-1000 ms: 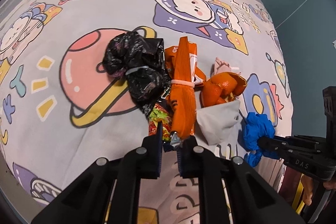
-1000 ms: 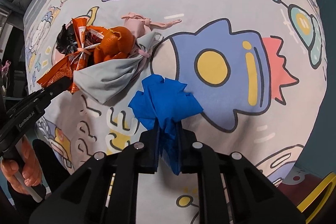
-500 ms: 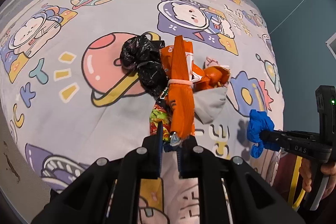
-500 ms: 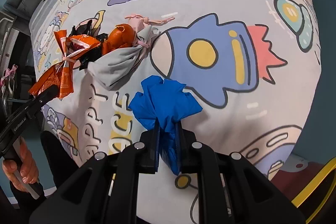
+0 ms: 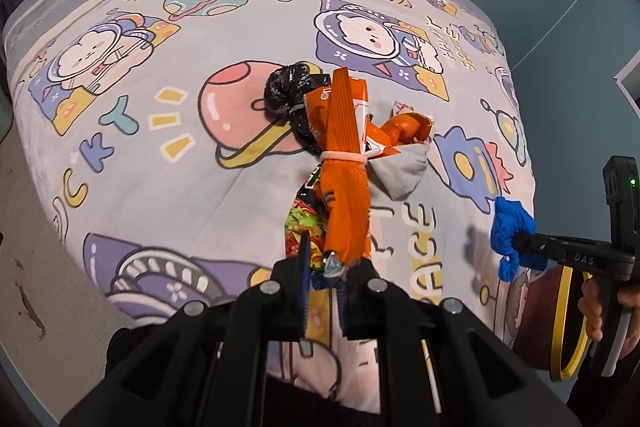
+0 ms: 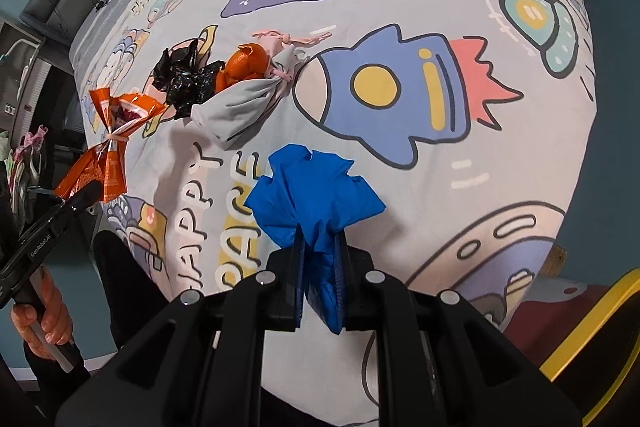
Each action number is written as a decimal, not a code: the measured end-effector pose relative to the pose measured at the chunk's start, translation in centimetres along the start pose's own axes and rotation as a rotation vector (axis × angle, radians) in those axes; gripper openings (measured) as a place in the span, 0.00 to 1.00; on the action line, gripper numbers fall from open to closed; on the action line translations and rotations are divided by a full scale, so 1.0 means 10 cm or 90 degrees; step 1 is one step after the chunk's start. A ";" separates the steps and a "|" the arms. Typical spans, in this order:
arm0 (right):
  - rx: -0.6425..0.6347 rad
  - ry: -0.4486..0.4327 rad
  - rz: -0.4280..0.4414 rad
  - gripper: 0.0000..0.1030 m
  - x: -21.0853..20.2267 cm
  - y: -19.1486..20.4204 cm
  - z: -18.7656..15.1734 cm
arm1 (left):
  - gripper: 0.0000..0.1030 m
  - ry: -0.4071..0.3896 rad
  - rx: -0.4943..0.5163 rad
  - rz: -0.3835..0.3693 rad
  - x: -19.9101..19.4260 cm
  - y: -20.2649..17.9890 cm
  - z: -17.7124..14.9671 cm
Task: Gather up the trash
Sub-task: 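Lift and carry the orange wrapper and blue glove over the yellow bin, then open the left tool over the bin while the right tool drops the glove, then move both open tools back over the black bag and white bundle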
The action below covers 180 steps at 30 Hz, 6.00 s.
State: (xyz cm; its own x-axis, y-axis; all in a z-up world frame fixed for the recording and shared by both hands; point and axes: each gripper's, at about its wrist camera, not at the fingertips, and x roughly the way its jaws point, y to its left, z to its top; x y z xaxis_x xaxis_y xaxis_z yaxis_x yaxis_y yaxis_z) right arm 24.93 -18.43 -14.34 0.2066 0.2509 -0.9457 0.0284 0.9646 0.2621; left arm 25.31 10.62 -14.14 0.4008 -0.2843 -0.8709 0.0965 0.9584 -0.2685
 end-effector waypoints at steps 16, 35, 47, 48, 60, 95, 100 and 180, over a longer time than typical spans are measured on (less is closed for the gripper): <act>0.025 -0.030 0.000 0.11 -0.36 -0.34 -0.38 | 0.10 0.013 0.030 -0.012 -0.19 -0.15 -0.37; 0.092 -0.083 -0.003 0.11 -0.80 -0.92 -0.79 | 0.10 0.018 0.125 -0.059 -0.30 -0.99 -0.59; 0.150 -0.128 -0.006 0.11 -1.12 -1.32 -1.04 | 0.10 0.026 0.216 -0.100 -0.35 -1.81 -0.73; 0.154 -0.130 -0.005 0.11 -1.14 -1.35 -1.06 | 0.10 0.027 0.225 -0.102 -0.36 -1.88 -0.75; 0.231 -0.180 -0.018 0.11 -1.47 -1.83 -1.35 | 0.10 0.028 0.293 -0.152 -0.46 -2.54 -0.92; 0.350 -0.186 -0.087 0.12 -1.40 -2.69 -1.86 | 0.10 0.125 0.404 -0.202 0.01 -3.76 -1.31; 0.356 -0.191 -0.087 0.13 -1.43 -2.73 -1.86 | 0.10 0.137 0.412 -0.205 0.06 -3.83 -1.39; 0.115 -0.094 -0.023 0.73 -0.72 -1.05 -0.39 | 0.79 0.044 0.157 -0.029 0.03 -1.48 -0.23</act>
State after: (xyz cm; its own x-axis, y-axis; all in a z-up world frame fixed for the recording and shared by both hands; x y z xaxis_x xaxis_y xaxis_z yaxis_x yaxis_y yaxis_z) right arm 19.37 -30.06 -11.06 0.3426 0.1886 -0.9204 0.2107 0.9392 0.2709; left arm 21.86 -3.73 -11.38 0.3279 -0.3199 -0.8889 0.3356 0.9190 -0.2070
